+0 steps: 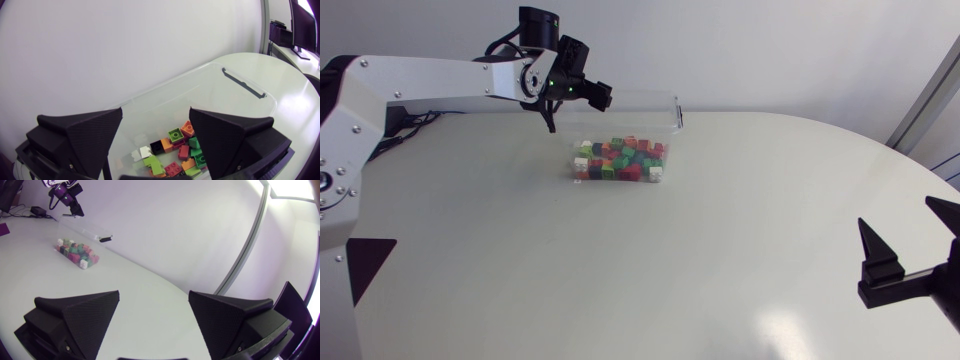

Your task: Place the duplo bricks in the container

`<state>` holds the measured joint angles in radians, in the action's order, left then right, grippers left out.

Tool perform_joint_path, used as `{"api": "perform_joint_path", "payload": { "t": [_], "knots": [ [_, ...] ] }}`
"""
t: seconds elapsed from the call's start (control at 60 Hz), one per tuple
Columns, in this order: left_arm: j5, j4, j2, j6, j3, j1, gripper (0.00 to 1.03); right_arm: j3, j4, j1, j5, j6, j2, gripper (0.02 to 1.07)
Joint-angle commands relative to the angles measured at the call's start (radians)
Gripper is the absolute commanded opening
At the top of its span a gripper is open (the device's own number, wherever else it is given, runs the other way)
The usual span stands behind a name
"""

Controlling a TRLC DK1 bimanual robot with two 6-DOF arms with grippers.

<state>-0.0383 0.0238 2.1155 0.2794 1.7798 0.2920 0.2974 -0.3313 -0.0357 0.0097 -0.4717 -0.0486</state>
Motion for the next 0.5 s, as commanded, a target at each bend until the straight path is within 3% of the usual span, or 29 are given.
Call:
{"api": "perform_joint_path", "payload": {
  "t": [0.0,0.483],
  "knots": [
    [0.017,-0.013,-0.061,-0.031,-0.028,0.006,0.99,-0.026,0.031,-0.018,0.018,0.007,0.039,1.02],
    [0.064,-0.009,-0.354,-0.031,-0.26,-0.028,0.99,-0.099,0.103,-0.035,0.024,0.039,0.055,1.02]
  ]
}}
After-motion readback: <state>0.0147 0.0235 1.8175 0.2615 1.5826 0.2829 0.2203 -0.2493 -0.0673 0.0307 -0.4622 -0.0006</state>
